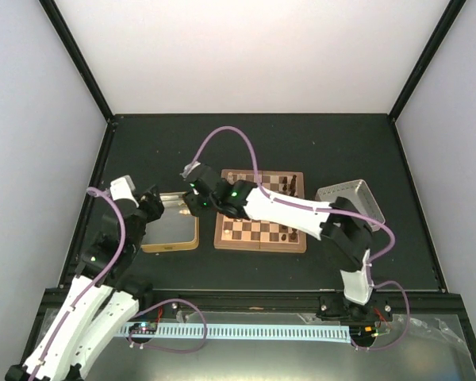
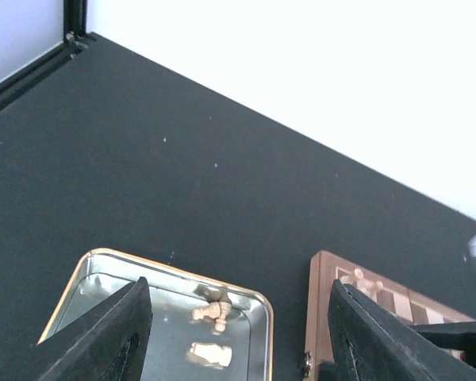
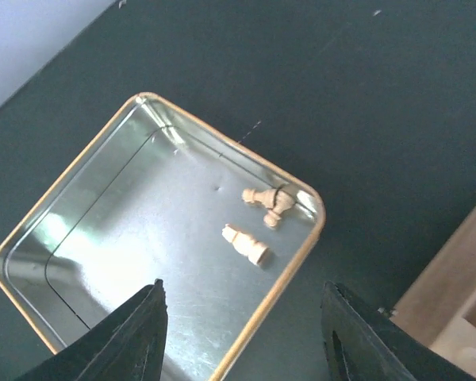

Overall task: Set up the chess pieces on the board
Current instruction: Pick up the chess piece from the storage box.

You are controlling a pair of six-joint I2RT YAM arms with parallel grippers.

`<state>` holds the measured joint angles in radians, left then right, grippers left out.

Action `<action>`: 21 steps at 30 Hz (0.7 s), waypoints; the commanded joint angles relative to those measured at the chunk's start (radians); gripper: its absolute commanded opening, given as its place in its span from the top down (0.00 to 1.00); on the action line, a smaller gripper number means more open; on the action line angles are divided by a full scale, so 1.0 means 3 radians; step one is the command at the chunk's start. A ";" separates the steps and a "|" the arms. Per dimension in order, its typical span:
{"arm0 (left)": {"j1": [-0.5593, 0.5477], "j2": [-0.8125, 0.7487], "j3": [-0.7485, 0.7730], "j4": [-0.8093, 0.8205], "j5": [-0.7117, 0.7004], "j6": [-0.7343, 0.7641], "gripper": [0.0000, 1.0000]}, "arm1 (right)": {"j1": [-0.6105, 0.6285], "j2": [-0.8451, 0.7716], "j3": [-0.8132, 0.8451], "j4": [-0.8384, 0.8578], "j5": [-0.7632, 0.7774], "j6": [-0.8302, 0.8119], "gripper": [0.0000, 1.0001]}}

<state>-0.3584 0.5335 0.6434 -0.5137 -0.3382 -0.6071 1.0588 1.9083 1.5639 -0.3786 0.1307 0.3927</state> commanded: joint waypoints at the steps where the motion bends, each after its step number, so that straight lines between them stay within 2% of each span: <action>1: 0.0029 -0.0197 -0.0069 0.0010 -0.0235 -0.0157 0.37 | 0.0054 0.0365 0.0432 -0.0376 -0.0065 -0.0216 0.47; 6: 0.0031 -0.0190 -0.0123 -0.0045 -0.0190 -0.0216 0.36 | 0.0070 0.0773 0.0841 -0.0580 -0.0081 -0.0338 0.49; 21: 0.0039 -0.0055 -0.0194 -0.0042 -0.0146 -0.0246 0.35 | 0.0067 0.1405 0.1381 -0.0960 -0.0030 -0.0458 0.48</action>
<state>-0.3534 0.5117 0.5896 -0.5259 -0.3729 -0.6674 1.0775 2.2990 1.9335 -0.6151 0.1116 0.2775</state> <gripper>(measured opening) 0.645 0.518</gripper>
